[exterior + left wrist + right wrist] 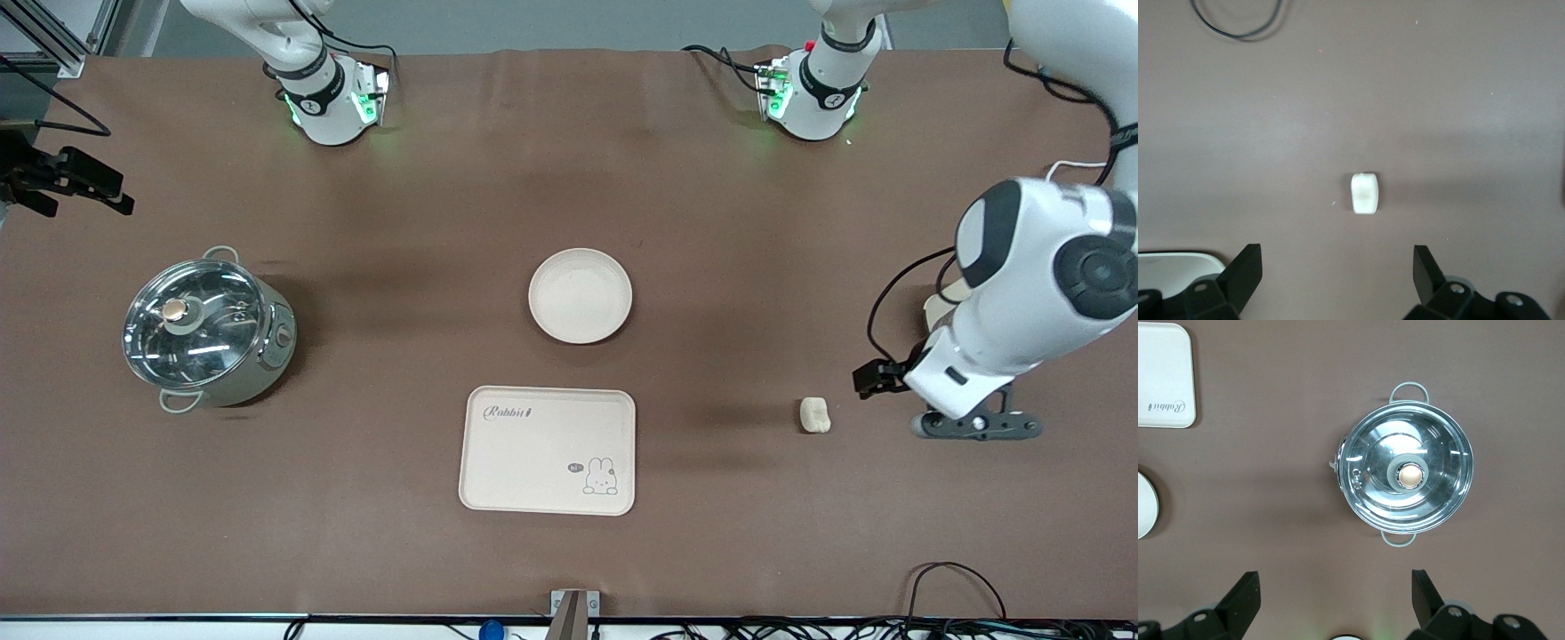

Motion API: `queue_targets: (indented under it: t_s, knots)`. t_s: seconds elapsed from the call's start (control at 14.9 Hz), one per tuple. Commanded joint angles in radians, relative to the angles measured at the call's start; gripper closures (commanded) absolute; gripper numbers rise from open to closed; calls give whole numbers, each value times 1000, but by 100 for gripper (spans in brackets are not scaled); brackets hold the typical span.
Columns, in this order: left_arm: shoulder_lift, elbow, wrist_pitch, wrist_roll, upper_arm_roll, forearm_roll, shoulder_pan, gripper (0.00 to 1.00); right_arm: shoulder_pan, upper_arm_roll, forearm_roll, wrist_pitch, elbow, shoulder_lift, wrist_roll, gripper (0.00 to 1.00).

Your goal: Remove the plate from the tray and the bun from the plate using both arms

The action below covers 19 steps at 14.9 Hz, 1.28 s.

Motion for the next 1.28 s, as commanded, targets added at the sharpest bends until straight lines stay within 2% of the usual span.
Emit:
queue_targets:
  t_s: [0.0,0.13,0.27,0.47,0.81,0.94,1.21]
  knots:
    - [-112,-11,-93,16,-4,-15,5,0,15,1,4,-7,5,-10,17,0]
    - [-171,-3,-181,16,-4,-69,3,0,18,1,5,-7,5,-9,17,0]
    - [-235,34,-270,32,37,-107,-15,0,15,1,7,-11,11,-9,6,0]
    - [-315,20,-330,159,186,-150,-109,0,17,1,10,-24,28,-9,14,0]
    - [-461,-148,-238,189,363,-181,-227,0,18,1,4,-44,46,-9,7,0]
    - [-486,-178,-227,189,384,-181,-247,0,20,1,5,-45,46,-9,10,0]
    - [-453,-143,-233,200,378,-178,-239,0,34,5,2,-84,63,-10,15,0]
